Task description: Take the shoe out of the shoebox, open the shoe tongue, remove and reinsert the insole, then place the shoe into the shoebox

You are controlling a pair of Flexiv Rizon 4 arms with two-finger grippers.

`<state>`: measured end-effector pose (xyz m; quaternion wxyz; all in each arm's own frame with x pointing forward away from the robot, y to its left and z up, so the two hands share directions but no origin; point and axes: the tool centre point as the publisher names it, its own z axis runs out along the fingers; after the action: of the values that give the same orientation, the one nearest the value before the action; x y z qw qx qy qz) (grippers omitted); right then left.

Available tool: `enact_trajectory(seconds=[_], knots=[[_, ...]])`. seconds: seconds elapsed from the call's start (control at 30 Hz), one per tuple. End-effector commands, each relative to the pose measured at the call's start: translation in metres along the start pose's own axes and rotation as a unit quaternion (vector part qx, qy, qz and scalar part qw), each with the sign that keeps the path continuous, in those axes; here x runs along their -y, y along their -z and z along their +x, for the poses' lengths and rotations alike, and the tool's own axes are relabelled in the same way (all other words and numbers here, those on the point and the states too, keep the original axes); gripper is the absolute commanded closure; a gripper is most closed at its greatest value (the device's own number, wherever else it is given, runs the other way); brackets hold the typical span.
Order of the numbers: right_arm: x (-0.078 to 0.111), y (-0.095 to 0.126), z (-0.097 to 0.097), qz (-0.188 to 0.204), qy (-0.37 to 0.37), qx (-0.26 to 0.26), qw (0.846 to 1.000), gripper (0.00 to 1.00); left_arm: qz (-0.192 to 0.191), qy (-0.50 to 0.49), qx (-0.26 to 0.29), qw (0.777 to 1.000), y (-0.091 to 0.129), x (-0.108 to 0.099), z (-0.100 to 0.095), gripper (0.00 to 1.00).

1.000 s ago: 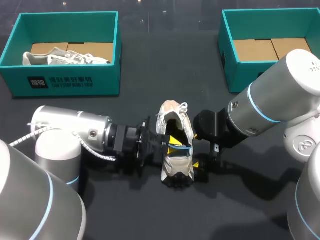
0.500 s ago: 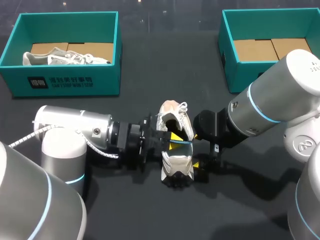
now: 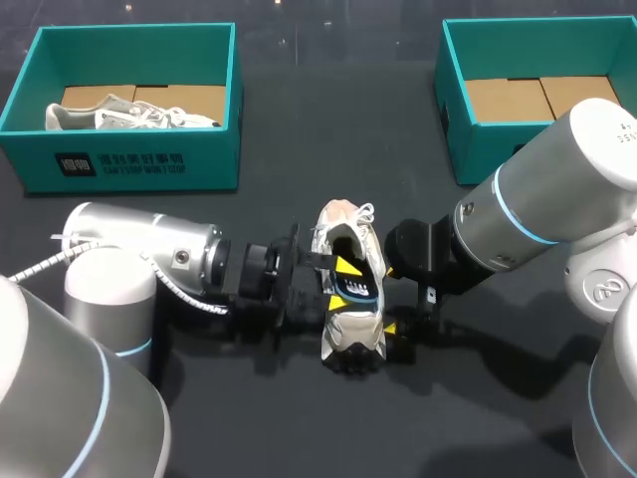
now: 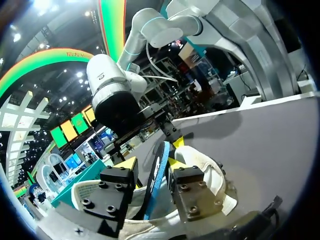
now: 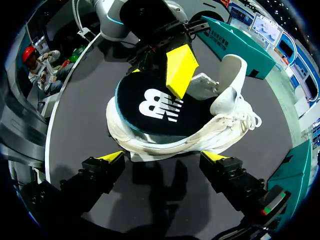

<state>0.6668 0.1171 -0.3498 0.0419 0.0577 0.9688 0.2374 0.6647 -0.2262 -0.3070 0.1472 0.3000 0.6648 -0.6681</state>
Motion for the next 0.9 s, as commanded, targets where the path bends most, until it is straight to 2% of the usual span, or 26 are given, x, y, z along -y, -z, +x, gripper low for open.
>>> enact_trajectory(seconds=[0.03, 0.23, 0.43, 0.57, 0.6, 0.67, 0.7, 0.73, 0.9], knots=[[0.001, 0.000, 0.001, 0.000, 0.000, 0.001, 1.000, 0.00, -0.005, -0.004, -0.006, 1.000, -0.003, 0.000, 0.002, 1.00], [0.001, 0.000, 0.001, 0.000, 0.000, 0.001, 1.000, 0.00, -0.039, -0.014, -0.016, 0.999, -0.009, -0.022, 0.003, 1.00], [0.001, 0.000, 0.001, 0.000, 0.000, 0.001, 1.000, 0.00, -0.077, -0.012, -0.006, 0.997, -0.005, -0.044, -0.004, 1.00], [0.001, 0.000, 0.001, 0.000, 0.000, 0.001, 1.000, 0.00, -0.071, 0.017, -0.003, 0.997, 0.001, -0.044, -0.006, 1.00], [0.001, 0.000, 0.001, 0.000, 0.000, 0.001, 1.000, 0.00, -0.069, 0.018, -0.002, 0.997, 0.002, -0.042, -0.006, 0.98], [0.001, 0.000, 0.001, 0.000, 0.000, 0.001, 1.000, 0.00, -0.061, 0.021, -0.001, 0.998, 0.003, -0.037, -0.007, 0.78], [0.001, 0.000, 0.001, 0.000, 0.000, 0.001, 1.000, 0.00, -0.054, 0.023, -0.002, 0.998, 0.004, -0.032, -0.007, 0.72], [0.001, 0.000, 0.001, 0.000, 0.000, 0.001, 1.000, 0.00, -0.049, 0.025, -0.002, 0.998, 0.004, -0.029, -0.007, 0.69], [0.001, 0.000, 0.001, 0.000, 0.000, 0.001, 1.000, 0.00, -0.020, 0.035, -0.013, 0.999, 0.004, -0.011, -0.004, 0.64]])
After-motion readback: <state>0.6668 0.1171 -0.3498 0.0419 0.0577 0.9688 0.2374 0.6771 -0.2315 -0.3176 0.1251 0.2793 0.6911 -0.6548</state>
